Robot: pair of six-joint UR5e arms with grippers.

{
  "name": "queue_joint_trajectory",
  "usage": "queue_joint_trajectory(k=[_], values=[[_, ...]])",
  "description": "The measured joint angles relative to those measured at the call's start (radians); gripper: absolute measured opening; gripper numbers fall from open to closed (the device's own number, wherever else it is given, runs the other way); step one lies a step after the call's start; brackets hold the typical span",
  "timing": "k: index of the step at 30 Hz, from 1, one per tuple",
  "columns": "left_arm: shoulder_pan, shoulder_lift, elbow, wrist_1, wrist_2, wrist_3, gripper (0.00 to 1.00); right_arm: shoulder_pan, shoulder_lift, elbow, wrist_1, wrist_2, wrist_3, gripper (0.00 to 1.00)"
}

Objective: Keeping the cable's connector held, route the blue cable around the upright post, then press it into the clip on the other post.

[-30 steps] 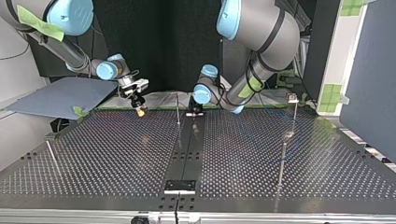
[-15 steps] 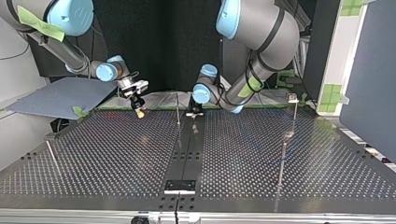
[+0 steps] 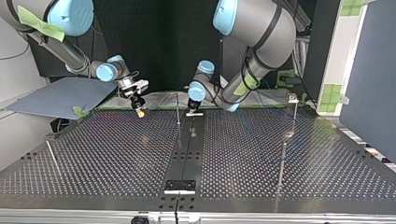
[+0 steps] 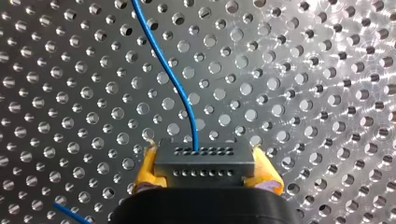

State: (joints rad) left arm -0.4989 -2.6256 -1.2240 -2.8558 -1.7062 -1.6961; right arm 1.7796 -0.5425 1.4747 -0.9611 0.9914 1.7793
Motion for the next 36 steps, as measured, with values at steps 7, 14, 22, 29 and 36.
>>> queue_joint_trajectory(k=[7,14,22,29,36], values=[[-0.026,0.031,-0.034,-0.019,-0.047,0.061,1.0,-0.001,0.001,0.0,0.009,0.001,-0.002,0.0],[-0.022,0.091,-0.094,0.017,-0.046,0.088,1.0,-0.001,0.001,0.0,0.012,0.001,-0.004,0.0],[-0.036,0.16,-0.17,0.045,-0.026,0.105,1.0,-0.001,0.001,0.0,0.017,0.001,-0.004,0.0],[-0.058,0.171,-0.236,0.048,-0.016,0.12,1.0,-0.001,0.001,0.0,0.021,0.003,-0.004,0.0],[-0.081,0.171,-0.285,0.073,-0.014,0.129,1.0,-0.001,0.001,0.0,0.021,0.002,-0.004,0.0]])
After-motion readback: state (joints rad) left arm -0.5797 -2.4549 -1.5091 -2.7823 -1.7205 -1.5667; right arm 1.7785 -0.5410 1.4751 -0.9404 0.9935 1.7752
